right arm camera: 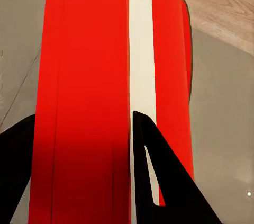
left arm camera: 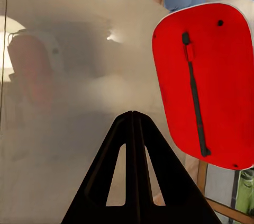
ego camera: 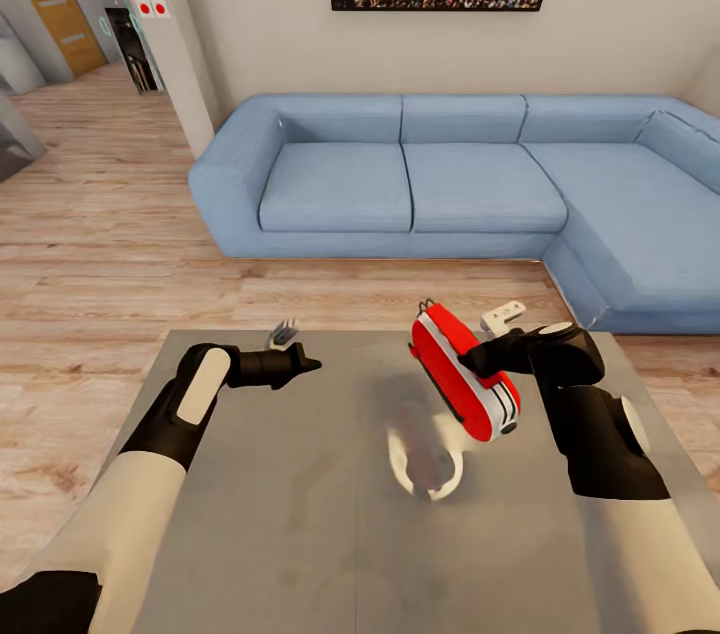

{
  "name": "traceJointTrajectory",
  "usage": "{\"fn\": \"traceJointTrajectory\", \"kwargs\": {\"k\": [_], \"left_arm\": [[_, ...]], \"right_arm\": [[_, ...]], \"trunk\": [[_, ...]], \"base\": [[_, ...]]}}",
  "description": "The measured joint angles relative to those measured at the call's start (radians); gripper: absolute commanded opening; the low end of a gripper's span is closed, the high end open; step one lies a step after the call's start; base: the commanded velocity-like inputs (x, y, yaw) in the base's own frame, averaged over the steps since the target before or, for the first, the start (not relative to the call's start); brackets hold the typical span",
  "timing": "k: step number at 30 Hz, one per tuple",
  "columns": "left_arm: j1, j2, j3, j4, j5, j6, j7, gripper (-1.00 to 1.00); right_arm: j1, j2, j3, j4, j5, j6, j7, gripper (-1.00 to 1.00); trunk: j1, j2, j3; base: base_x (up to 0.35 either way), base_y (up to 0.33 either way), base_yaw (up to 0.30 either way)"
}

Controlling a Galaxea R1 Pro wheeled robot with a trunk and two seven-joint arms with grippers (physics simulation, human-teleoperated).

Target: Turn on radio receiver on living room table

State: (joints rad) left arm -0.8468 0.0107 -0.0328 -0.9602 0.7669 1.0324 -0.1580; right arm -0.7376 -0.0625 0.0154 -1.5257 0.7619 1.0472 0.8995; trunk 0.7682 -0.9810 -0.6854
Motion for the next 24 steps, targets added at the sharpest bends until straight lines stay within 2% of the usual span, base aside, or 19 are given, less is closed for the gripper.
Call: {"fn": "traceJointTrajectory", "kwargs": {"k": [8,10,12,15,16,17,20,24], "left_arm": [[0.0,0.0,0.0,0.065,-0.005,-0.002,-0.003,-1.0],[0.0,0.0,-0.001,0.097,-0.008,-0.005,-0.004,-1.0],[0.0,0.001,-0.002,0.111,-0.006,-0.032,-0.005,-1.0],[0.0,0.001,-0.004,0.134,-0.004,-0.075,-0.006,-1.0],[0.0,0.001,-0.005,0.175,-0.007,-0.101,-0.006,-1.0],[0.0,0.001,-0.005,0.188,-0.006,-0.106,-0.006,-1.0],[0.0,0.001,-0.011,0.248,-0.016,-0.127,-0.008,-1.0],[0.0,0.001,-0.023,0.274,-0.021,-0.165,-0.01,-1.0]], "right_arm": [[0.0,0.002,0.003,0.018,-0.001,0.0,0.008,-1.0],[0.004,0.008,0.002,0.074,-0.001,-0.008,0.008,-1.0],[0.007,0.018,0.002,0.15,-0.025,0.0,0.007,-1.0],[0.007,0.023,0.002,0.172,-0.041,-0.009,0.003,-1.0],[0.007,0.025,-0.001,0.183,-0.05,-0.045,-0.001,-1.0],[0.007,0.026,-0.001,0.185,-0.065,-0.043,-0.001,-1.0],[0.008,0.033,-0.004,0.199,-0.065,-0.07,-0.006,-1.0],[0.008,0.038,-0.006,0.215,-0.068,-0.09,-0.013,-1.0]], "trunk": [[0.0,0.0,0.0],[0.0,0.0,0.0],[0.0,0.0,0.0],[0.0,0.0,0.0],[0.0,0.0,0.0],[0.0,0.0,0.0],[0.0,0.0,0.0],[0.0,0.0,0.0]], "base": [[0.0,0.0,0.0],[0.0,0.0,0.0],[0.0,0.0,0.0],[0.0,0.0,0.0],[0.0,0.0,0.0],[0.0,0.0,0.0],[0.0,0.0,0.0],[0.0,0.0,0.0]]}}
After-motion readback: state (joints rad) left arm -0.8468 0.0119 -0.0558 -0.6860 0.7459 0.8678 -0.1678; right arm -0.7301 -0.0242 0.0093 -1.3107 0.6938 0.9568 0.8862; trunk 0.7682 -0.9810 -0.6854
